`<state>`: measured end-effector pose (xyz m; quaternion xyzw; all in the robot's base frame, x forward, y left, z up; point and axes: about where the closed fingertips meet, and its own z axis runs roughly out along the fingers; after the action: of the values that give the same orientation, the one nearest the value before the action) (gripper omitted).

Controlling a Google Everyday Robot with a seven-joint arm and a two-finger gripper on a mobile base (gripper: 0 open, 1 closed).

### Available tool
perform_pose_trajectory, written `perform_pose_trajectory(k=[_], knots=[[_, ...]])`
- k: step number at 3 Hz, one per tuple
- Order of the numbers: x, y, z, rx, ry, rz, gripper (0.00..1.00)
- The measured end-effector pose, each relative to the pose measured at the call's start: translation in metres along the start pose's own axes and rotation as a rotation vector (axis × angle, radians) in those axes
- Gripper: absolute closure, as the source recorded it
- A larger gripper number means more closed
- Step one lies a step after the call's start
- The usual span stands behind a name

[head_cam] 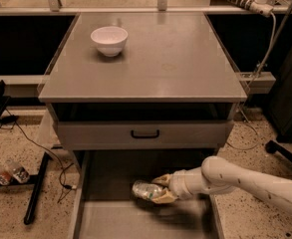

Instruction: Pick 7up can from middle drawer and place on counter

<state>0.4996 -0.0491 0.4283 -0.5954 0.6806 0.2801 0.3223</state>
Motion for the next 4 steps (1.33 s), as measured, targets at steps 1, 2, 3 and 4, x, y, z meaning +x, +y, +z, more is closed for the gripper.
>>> perform_pose_trajectory(k=[1, 2, 3, 4], knots=[[-0.035, 0.002, -0.050, 0.021, -0.015, -0.048, 1.00], [-0.076, 0.002, -0.125, 0.058, 0.018, -0.098, 1.00], [-0.124, -0.001, -0.204, 0.103, 0.076, -0.159, 1.00], [-0.193, -0.015, -0.310, 0.162, 0.114, -0.216, 1.00]])
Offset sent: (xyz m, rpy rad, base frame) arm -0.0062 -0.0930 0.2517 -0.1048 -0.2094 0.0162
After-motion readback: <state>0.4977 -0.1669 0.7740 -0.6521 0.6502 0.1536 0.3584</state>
